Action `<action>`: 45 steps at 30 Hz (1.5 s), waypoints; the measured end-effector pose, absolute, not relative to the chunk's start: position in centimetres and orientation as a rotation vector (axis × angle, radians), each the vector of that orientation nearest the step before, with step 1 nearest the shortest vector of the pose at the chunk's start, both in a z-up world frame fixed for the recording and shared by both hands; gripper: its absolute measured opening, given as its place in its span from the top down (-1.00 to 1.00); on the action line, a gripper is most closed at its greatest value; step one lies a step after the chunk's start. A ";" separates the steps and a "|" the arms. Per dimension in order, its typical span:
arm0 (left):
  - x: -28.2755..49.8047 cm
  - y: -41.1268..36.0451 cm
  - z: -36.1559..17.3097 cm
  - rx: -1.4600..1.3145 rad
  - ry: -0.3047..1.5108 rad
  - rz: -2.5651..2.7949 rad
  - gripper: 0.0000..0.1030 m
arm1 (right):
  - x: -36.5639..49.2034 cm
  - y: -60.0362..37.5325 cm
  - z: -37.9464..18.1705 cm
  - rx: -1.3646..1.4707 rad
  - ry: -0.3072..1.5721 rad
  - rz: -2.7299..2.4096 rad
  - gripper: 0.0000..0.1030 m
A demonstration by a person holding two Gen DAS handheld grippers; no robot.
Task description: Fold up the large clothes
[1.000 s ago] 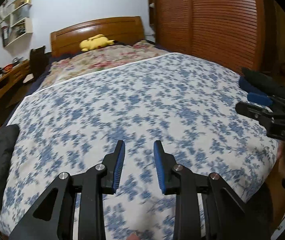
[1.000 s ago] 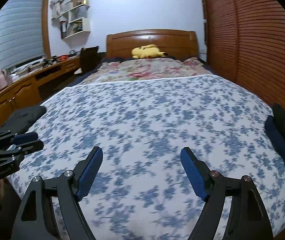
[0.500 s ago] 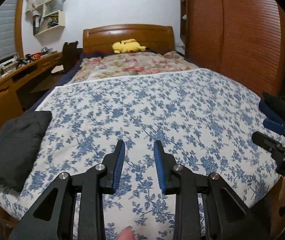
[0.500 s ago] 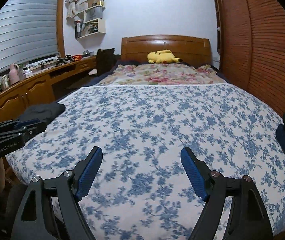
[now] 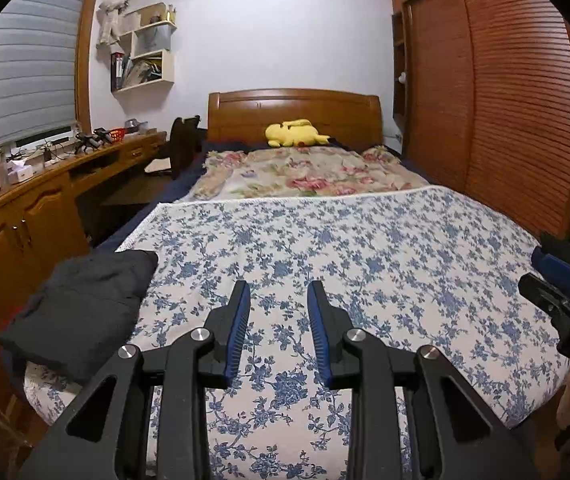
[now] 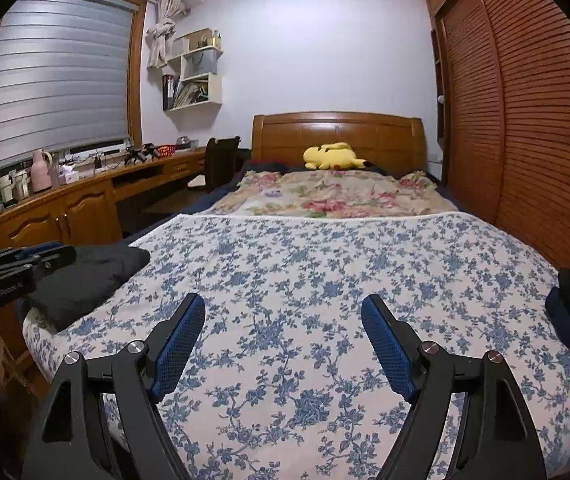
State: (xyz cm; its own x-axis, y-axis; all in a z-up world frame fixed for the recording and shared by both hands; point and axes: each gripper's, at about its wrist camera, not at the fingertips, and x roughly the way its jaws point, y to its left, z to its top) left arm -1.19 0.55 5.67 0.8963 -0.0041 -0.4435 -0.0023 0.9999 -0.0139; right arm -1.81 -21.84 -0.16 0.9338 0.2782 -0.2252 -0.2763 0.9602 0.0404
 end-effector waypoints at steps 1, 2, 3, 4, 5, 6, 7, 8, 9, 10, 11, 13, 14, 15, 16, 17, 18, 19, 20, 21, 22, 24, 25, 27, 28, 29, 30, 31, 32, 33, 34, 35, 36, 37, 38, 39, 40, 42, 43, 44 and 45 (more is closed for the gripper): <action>-1.4 0.6 5.8 -0.019 0.455 -0.004 0.41 | -2.0 -21.8 -0.2 0.010 0.228 0.282 -0.59; -1.6 0.6 6.0 -0.022 0.451 -0.006 0.41 | -2.2 -21.9 -0.4 0.014 0.226 0.281 -0.59; -1.9 0.6 6.2 -0.020 0.445 -0.006 0.41 | -2.3 -22.0 -0.5 0.018 0.225 0.280 -0.59; -2.0 0.5 6.2 -0.018 0.441 -0.005 0.41 | -2.3 -22.0 -0.5 0.021 0.225 0.279 -0.59; -2.2 0.3 6.2 -0.016 0.437 -0.003 0.41 | -2.4 -22.1 -0.6 0.021 0.226 0.278 -0.59; -2.3 0.3 6.3 -0.015 0.436 -0.002 0.41 | -2.5 -22.0 -0.7 0.022 0.227 0.276 -0.59; -2.4 0.1 6.3 -0.016 0.435 -0.004 0.41 | -2.5 -22.1 -0.7 0.023 0.228 0.277 -0.59; -2.5 0.0 6.2 -0.015 0.435 -0.007 0.41 | -2.6 -22.1 -0.7 0.023 0.230 0.273 -0.59; -2.5 -0.1 6.2 -0.014 0.435 -0.008 0.41 | -2.7 -22.1 -0.8 0.024 0.232 0.270 -0.59; -2.5 -0.2 6.2 -0.013 0.436 -0.010 0.41 | -2.7 -22.0 -0.8 0.027 0.234 0.270 -0.59; -2.5 -0.3 6.2 -0.010 0.437 -0.011 0.41 | -2.7 -22.1 -0.7 0.029 0.236 0.269 -0.59; -2.5 -0.5 6.1 -0.005 0.435 -0.013 0.41 | -2.7 -22.1 -0.7 0.034 0.238 0.267 -0.59; -2.5 -0.5 6.2 -0.003 0.434 -0.012 0.41 | -2.7 -22.0 -0.6 0.037 0.239 0.266 -0.59; -2.5 -0.6 6.2 0.000 0.432 -0.012 0.41 | -2.7 -21.9 -0.6 0.037 0.240 0.265 -0.59; -2.5 -0.6 6.1 -0.001 0.432 -0.014 0.41 | -2.8 -21.9 -0.6 0.038 0.240 0.263 -0.59; -2.5 -0.6 6.1 -0.004 0.432 -0.016 0.41 | -2.8 -21.8 -0.5 0.040 0.240 0.262 -0.59; -2.6 -0.6 6.2 -0.004 0.431 -0.017 0.41 | -2.8 -21.8 -0.5 0.041 0.240 0.263 -0.59; -2.6 -0.6 6.2 -0.003 0.432 -0.017 0.41 | -2.8 -21.8 -0.4 0.042 0.240 0.262 -0.59; -2.6 -0.6 6.2 -0.002 0.432 -0.016 0.41 | -2.8 -21.7 -0.4 0.044 0.240 0.263 -0.59; -2.6 -0.6 6.2 -0.001 0.431 -0.016 0.41 | -2.7 -21.8 -0.4 0.044 0.241 0.263 -0.59; -2.6 -0.6 6.2 -0.001 0.431 -0.017 0.41 | -2.7 -21.8 -0.4 0.044 0.240 0.263 -0.59; -2.7 -0.7 6.2 0.002 0.431 -0.018 0.41 | -2.8 -21.7 -0.4 0.043 0.240 0.261 -0.59; -2.7 -0.8 6.2 0.006 0.429 -0.018 0.41 | -2.8 -21.8 -0.4 0.044 0.240 0.260 -0.59; -2.7 -1.0 6.2 0.013 0.427 -0.015 0.41 | -2.7 -21.9 -0.5 0.047 0.242 0.258 -0.59; -2.7 -1.0 6.2 0.010 0.429 -0.020 0.41 | -2.7 -21.8 -0.4 0.047 0.243 0.256 -0.59; -2.7 -0.9 6.1 0.010 0.431 -0.021 0.41 | -2.7 -22.0 -0.5 0.047 0.243 0.256 -0.59; -2.6 -1.0 6.1 0.012 0.432 -0.021 0.41 | -2.7 -22.0 -0.4 0.048 0.244 0.257 -0.59; -2.6 -1.0 6.1 0.013 0.433 -0.021 0.41 | -2.7 -21.9 -0.4 0.047 0.245 0.256 -0.59; -2.6 -1.0 6.0 0.013 0.433 -0.021 0.41 | -2.7 -21.9 -0.4 0.047 0.244 0.256 -0.59; -2.6 -0.9 6.1 0.011 0.434 -0.022 0.41 | -2.7 -21.9 -0.4 0.046 0.244 0.256 -0.59; -2.6 -1.0 6.0 0.012 0.433 -0.022 0.41 | -2.6 -21.9 -0.4 0.047 0.245 0.257 -0.59; -2.6 -0.9 6.1 0.011 0.432 -0.022 0.41 | -2.7 -21.9 -0.4 0.047 0.244 0.256 -0.59; -2.6 -1.0 6.0 0.014 0.432 -0.020 0.41 | -2.7 -21.9 -0.4 0.047 0.244 0.256 -0.59; -2.6 -1.0 6.0 0.014 0.431 -0.020 0.41 | -2.7 -21.9 -0.3 0.046 0.243 0.256 -0.59; -2.6 -1.1 6.0 0.014 0.429 -0.020 0.41 | -2.7 -21.9 -0.4 0.046 0.241 0.256 -0.59; -2.6 -1.1 6.0 0.012 0.428 -0.020 0.41 | -2.8 -21.9 -0.3 0.047 0.239 0.256 -0.59; -2.6 -1.1 6.0 0.013 0.428 -0.020 0.41 | -2.8 -22.0 -0.3 0.047 0.238 0.255 -0.59; -2.6 -1.1 6.0 0.014 0.428 -0.019 0.41 | -2.8 -22.1 -0.3 0.049 0.237 0.255 -0.59; -2.6 -1.1 6.0 0.014 0.427 -0.018 0.41 | -2.8 -22.2 -0.3 0.050 0.237 0.255 -0.59; -2.6 -1.0 6.0 0.014 0.427 -0.019 0.41 | -2.7 -22.3 -0.3 0.051 0.237 0.254 -0.59; -2.6 -1.1 6.1 0.015 0.428 -0.019 0.41 | -2.7 -22.3 -0.3 0.052 0.236 0.255 -0.59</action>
